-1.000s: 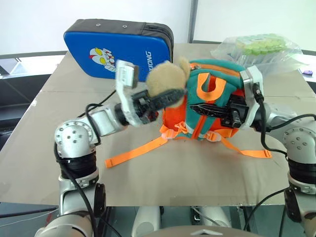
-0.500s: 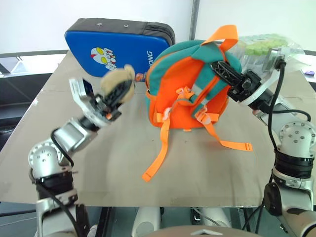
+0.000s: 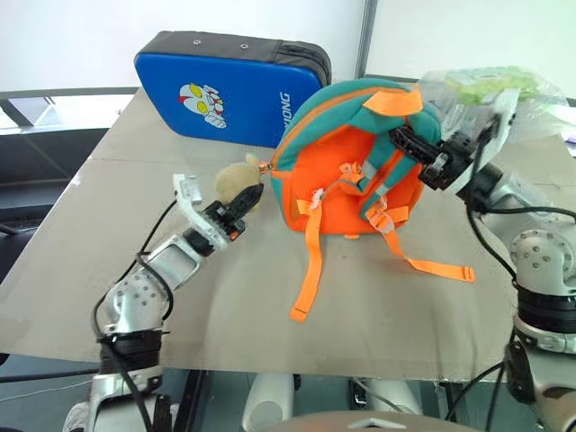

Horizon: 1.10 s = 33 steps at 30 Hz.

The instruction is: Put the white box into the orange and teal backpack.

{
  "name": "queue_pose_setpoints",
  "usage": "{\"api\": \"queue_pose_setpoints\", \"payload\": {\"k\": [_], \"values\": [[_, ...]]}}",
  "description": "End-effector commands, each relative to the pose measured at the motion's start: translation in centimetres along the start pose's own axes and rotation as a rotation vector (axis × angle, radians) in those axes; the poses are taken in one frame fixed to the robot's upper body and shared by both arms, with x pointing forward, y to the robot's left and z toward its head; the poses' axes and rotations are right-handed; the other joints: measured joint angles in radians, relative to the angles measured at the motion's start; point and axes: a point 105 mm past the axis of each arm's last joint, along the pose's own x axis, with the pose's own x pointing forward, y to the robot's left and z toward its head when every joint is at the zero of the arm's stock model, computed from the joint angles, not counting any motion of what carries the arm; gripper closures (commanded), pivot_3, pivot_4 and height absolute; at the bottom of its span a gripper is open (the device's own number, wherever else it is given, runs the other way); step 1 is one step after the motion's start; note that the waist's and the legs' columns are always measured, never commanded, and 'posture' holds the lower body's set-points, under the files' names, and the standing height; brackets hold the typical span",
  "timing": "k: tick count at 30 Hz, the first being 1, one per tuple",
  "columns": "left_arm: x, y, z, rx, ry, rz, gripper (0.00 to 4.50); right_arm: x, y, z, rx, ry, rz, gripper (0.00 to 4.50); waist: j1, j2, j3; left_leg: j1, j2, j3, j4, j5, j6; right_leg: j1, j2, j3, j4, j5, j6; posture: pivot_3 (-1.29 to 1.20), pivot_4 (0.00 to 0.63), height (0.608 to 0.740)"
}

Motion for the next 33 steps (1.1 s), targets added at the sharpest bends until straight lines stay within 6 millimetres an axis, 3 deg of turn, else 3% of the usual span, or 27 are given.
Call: {"api": "queue_pose_setpoints", "payload": {"k": [1, 2, 5, 10, 12, 16, 23, 26, 29, 33], "values": [[0.3, 0.1, 1.0, 0.206, -0.008, 0.001, 4.3, -1.0, -0.4, -1.5, -0.143, 0.071, -0.039, 4.5, -0.004, 0.0, 0.0, 0.0, 0.0, 0.001, 0.0, 0.0, 0.0, 0.0, 0.0, 0.0, -0.001, 0.0, 0.0, 0.0, 0.15, 0.74], [0.3, -0.2, 1.0, 0.263, 0.002, -0.018, 3.8, -1.5, -0.6, -2.4, -0.164, 0.104, -0.047, 3.76, -0.005, 0.0, 0.0, 0.0, 0.0, 0.001, -0.001, 0.0, 0.0, 0.0, 0.0, 0.001, -0.001, 0.0, 0.0, 0.0, 0.15, 0.74], [-0.1, -0.8, 0.9, 0.354, 0.024, -0.064, 2.5, -3.1, -0.5, -3.9, -0.177, 0.16, -0.049, 2.49, -0.004, 0.0, 0.0, 0.0, 0.0, 0.001, -0.001, 0.0, 0.0, 0.0, 0.001, 0.001, -0.002, 0.0, 0.0, 0.0, 0.15, 0.74], [-2.6, -0.7, -0.1, 0.505, 0.127, -0.09, 0.16, -6.4, -0.6, -3.6, -0.204, 0.223, -0.071, 0.19, -0.006, 0.001, 0.0, 0.0, 0.002, 0.003, -0.003, 0.0, 0.0, 0.0, 0.0, 0.002, -0.004, 0.0, 0.0, 0.0, 0.15, 0.74], [-3.6, -0.9, -0.6, 0.522, 0.163, -0.102, 0.07, -7.5, -0.6, -3.4, -0.208, 0.243, -0.087, 0.08, -0.005, 0.001, 0.0, 0.0, 0.003, 0.003, -0.003, 0.0, 0.0, 0.0, -0.001, 0.002, -0.006, 0.0, -0.001, 0.0, 0.15, 0.74], [-7.6, -1.5, -1.7, 0.558, 0.244, -0.073, 0.07, -12.5, 0.8, -4.4, -0.148, 0.357, -0.074, 0.08, -0.004, 0.0, 0.0, 0.0, 0.004, 0.001, -0.006, -0.001, 0.0, 0.0, -0.002, 0.002, -0.008, -0.001, -0.001, 0.0, 0.15, 0.74], [-11.7, -1.1, -2.6, 0.624, 0.334, -0.014, 0.07, -19.0, -0.4, -6.8, -0.125, 0.531, -0.181, 0.08, -0.006, 0.001, 0.0, 0.003, 0.005, -0.001, -0.005, -0.001, 0.0, 0.0, -0.003, 0.002, -0.008, -0.002, -0.001, 0.0, 0.15, 0.74], [-13.9, 0.0, -2.7, 0.644, 0.361, 0.036, 0.07, -21.7, -0.5, -8.0, -0.139, 0.605, -0.214, 0.08, -0.006, 0.001, 0.0, 0.003, 0.005, -0.001, -0.005, -0.001, 0.0, 0.0, -0.005, 0.002, -0.008, -0.003, 0.0, 0.0, 0.15, 0.74], [-15.4, 1.0, -2.8, 0.63, 0.374, 0.074, 0.07, -23.3, -0.7, -8.6, -0.128, 0.623, -0.246, 0.08, -0.005, 0.002, -0.001, 0.003, 0.005, -0.001, -0.005, -0.001, 0.0, 0.0, -0.006, 0.002, -0.008, -0.003, -0.001, 0.0, 0.15, 0.74], [-15.5, 1.1, -3.1, 0.605, 0.386, 0.065, 0.07, -24.9, -0.9, -9.7, -0.134, 0.653, -0.264, 0.08, -0.005, 0.002, -0.001, 0.002, 0.005, 0.0, -0.005, -0.001, 0.0, -0.001, -0.004, 0.002, -0.009, -0.003, -0.001, 0.0, 0.15, 0.74]]}}
